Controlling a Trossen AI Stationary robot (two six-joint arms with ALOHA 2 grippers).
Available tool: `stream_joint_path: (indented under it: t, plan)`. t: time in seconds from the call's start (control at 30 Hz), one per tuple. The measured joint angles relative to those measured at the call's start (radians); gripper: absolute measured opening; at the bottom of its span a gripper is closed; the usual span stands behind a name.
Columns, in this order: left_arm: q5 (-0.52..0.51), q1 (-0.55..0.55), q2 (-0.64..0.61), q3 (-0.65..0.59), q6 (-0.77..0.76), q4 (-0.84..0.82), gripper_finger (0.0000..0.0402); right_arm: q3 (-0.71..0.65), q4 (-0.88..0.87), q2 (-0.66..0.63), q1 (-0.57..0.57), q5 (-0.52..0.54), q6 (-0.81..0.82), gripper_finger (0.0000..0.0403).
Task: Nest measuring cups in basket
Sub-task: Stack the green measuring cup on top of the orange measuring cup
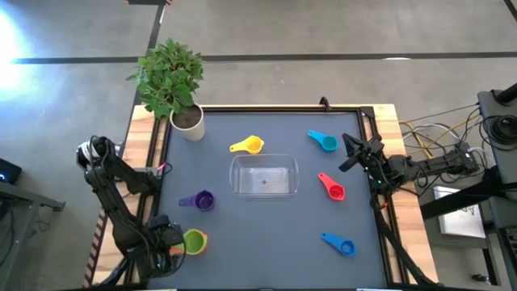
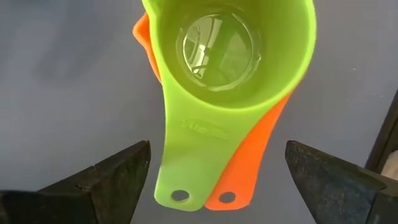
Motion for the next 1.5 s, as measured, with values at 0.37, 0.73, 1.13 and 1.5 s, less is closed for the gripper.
stream_joint_path:
  t: [0.37,0.73,1.13,1.5]
  plan:
    - [0.000,0.005,0.000,-0.037,0.003,0.001,0.0319,0.000,0.000,0.000,0.000,0.000,0.000,0.0009]
    - [-0.001,0.041,0.000,-0.042,0.085,-0.003,0.0218,0.000,0.000,0.000,0.000,0.000,0.000,0.0009]
    - [-0.032,0.125,0.000,-0.042,0.235,-0.006,0.0151,0.000,0.000,0.000,0.000,0.000,0.000,0.0009]
    - [-0.025,0.138,0.000,-0.040,0.274,0.006,0.0180,0.000,0.000,0.000,0.000,0.000,0.000,0.0009]
